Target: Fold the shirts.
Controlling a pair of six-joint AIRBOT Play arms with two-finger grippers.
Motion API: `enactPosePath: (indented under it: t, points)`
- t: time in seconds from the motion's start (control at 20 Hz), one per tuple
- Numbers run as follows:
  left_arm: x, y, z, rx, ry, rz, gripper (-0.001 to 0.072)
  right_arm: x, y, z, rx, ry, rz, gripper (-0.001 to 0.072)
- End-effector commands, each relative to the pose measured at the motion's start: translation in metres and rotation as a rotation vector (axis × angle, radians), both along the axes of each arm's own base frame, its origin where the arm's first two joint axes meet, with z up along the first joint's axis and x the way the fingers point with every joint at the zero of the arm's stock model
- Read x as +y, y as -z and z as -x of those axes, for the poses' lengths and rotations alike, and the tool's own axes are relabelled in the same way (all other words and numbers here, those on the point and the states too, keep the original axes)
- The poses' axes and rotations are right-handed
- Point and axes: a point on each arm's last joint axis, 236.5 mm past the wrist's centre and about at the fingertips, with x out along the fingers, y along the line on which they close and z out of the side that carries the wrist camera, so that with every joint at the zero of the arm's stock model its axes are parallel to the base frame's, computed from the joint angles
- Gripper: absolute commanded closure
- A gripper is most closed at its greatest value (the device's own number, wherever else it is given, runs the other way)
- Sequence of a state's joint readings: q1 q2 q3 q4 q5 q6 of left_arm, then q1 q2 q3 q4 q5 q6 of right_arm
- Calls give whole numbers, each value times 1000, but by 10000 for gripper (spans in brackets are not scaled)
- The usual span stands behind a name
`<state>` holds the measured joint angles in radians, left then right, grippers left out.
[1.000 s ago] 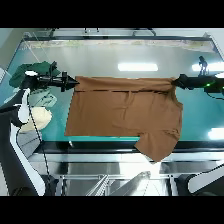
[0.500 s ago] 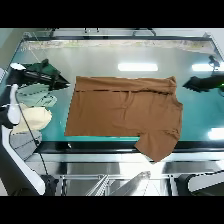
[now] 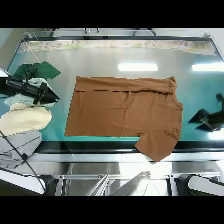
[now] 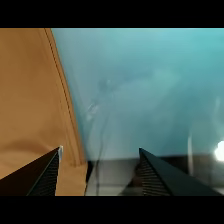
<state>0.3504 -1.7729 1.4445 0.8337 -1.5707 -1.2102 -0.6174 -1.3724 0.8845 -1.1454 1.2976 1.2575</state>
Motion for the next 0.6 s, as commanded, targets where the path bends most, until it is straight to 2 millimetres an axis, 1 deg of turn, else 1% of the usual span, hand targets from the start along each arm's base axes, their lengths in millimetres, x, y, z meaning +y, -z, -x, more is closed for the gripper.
enactPosePath:
  t: [0.0, 0.1, 0.15, 0.2, 0.25, 0.3, 0.4, 0.45, 0.5, 0.55]
  points:
    - [-10, 22, 37, 21, 22, 3, 469, 60, 29, 52, 51, 95, -132, 164]
    - [-15, 29, 50, 64, 25, 22, 470, 89, 41, 80, 124, 115, -218, 166]
    - [-17, 32, 54, 78, 25, 29, 469, 104, 45, 95, 163, 124, -260, 204]
    - [-18, 34, 57, 89, 26, 33, 470, 114, 49, 105, 188, 133, -282, 226]
    - [-19, 35, 60, 96, 25, 35, 470, 121, 53, 108, 184, 143, -296, 226]
    - [-19, 37, 62, 103, 26, 37, 470, 126, 54, 106, 165, 160, -313, 230]
    - [-19, 38, 63, 108, 26, 36, 470, 133, 50, 91, 109, 180, -349, 235]
    - [-19, 38, 63, 108, 26, 36, 470, 135, 47, 82, 73, 190, -363, 331]
    - [-19, 38, 63, 108, 25, 34, 470, 137, 44, 73, 32, 194, -375, 570]
    - [-18, 39, 62, 104, 21, 30, 470, 138, 41, 67, 5, 197, -388, 657]
